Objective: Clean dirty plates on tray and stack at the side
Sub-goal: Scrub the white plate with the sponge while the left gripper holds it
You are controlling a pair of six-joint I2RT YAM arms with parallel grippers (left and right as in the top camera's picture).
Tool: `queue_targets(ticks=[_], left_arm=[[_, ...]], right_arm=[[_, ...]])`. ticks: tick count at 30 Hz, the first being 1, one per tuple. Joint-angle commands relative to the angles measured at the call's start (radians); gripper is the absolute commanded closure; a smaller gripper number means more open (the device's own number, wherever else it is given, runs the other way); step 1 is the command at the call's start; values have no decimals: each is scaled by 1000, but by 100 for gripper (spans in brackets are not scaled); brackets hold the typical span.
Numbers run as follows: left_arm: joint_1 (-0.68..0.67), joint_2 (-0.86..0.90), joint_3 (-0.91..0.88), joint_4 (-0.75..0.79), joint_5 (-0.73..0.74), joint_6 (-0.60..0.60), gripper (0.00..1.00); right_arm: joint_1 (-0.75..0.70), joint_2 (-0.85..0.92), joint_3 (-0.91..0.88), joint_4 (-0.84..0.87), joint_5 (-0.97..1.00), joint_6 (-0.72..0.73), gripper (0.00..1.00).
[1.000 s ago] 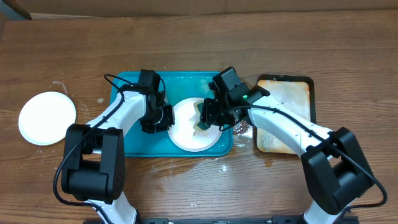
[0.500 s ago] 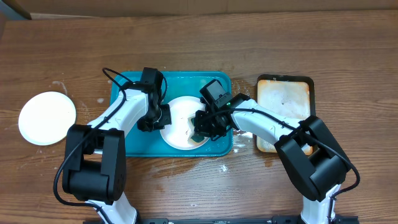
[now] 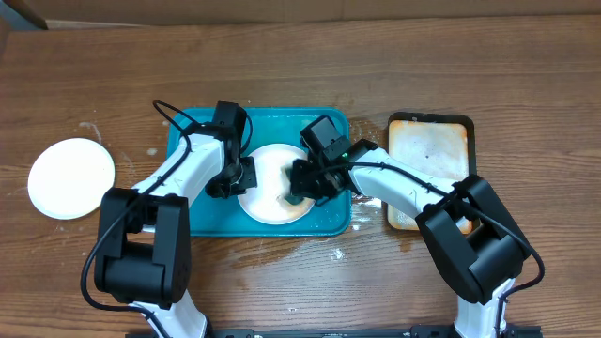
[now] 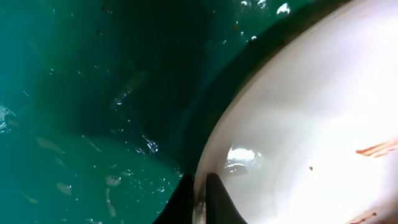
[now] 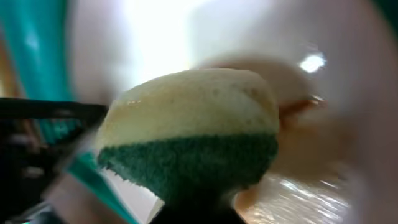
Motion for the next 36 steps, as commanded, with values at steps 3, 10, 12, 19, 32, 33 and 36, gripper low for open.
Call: queue_targets(ticks=[3, 10, 12, 19, 32, 33, 36], left_arm=[[-28, 79, -58, -10, -143, -24, 96], [-56, 79, -58, -10, -146, -24, 96], [-56, 79, -58, -10, -146, -24, 96], [-56, 79, -58, -14, -146, -24, 96], [-61, 79, -58, -18, -143, -24, 96], [-64, 79, -58, -18, -143, -24, 96], [-88, 79, -55, -18, -141, -25, 96]], right_arm=[[21, -6, 13, 135, -115, 139, 96], [21, -6, 14, -32, 134, 150, 96], [21, -6, 14, -64, 185, 109, 96], [22, -6, 66, -122, 243, -3, 96], [26, 1, 227, -318, 433, -165, 96], [26, 5, 226, -322, 433, -165, 96], [26, 10, 226, -330, 432, -165, 96]])
